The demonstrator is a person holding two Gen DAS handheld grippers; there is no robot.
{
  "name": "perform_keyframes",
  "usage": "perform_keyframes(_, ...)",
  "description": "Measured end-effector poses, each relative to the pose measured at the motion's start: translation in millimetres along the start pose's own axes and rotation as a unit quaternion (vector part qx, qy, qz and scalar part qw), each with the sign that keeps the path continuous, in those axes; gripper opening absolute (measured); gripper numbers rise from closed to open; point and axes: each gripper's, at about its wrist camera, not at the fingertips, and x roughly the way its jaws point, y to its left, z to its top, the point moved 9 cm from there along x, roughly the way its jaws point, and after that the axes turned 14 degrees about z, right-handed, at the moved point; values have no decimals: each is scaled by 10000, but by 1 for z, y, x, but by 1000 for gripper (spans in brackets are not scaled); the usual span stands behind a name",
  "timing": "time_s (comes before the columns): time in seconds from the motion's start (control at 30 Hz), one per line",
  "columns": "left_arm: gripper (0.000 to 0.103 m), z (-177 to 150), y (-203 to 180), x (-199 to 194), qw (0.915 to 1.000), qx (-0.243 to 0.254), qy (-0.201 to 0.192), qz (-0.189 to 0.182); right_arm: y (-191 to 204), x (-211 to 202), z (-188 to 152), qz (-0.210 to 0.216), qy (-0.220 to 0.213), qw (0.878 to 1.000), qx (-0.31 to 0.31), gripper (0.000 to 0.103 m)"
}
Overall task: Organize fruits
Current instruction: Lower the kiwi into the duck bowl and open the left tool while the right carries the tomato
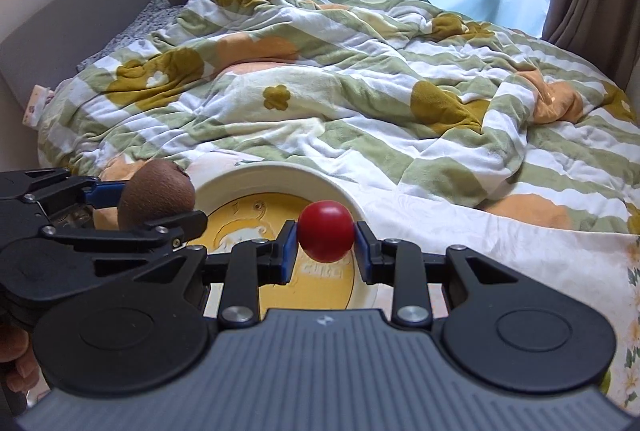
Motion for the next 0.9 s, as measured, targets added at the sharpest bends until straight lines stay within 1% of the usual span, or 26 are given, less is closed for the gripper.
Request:
perform_keyframes(0.23,59,4,-17,42,9982,541,159,-189,-19,29,6,-231,111,9994,229,45)
perform_keyframes(0.37,59,2,-28,54,9961,817,220,-241,-29,35,6,-340,157,9985,389,45)
perform_keyframes(0.6,60,-1,-39,66,9936,1075,252,-254,-42,37,3,-467,199,9972,547,45)
perform_keyframes(0.63,61,-1,-40,66,9932,1103,255,-262,-42,37,3,-472,201,9971,561,45)
perform_keyframes(0.7,75,2,-42,62,9927,1180,80,-235,-44,36,3,-482,206,9970,577,45)
perform_keyframes(0.73,87,4,-42,58,9924,1205,-11,-235,-44,35,3,-480,204,9970,577,45)
perform_keyframes(0.77,97,6,-41,54,9923,1223,-101,-185,-44,35,3,-476,200,9970,578,45)
perform_keyframes(0.83,99,7,-39,47,9916,1272,-215,-123,-45,33,3,-466,187,9971,579,45)
perform_keyframes(0.9,99,4,-34,43,9920,1252,-163,-87,-45,30,5,-448,174,9972,572,45)
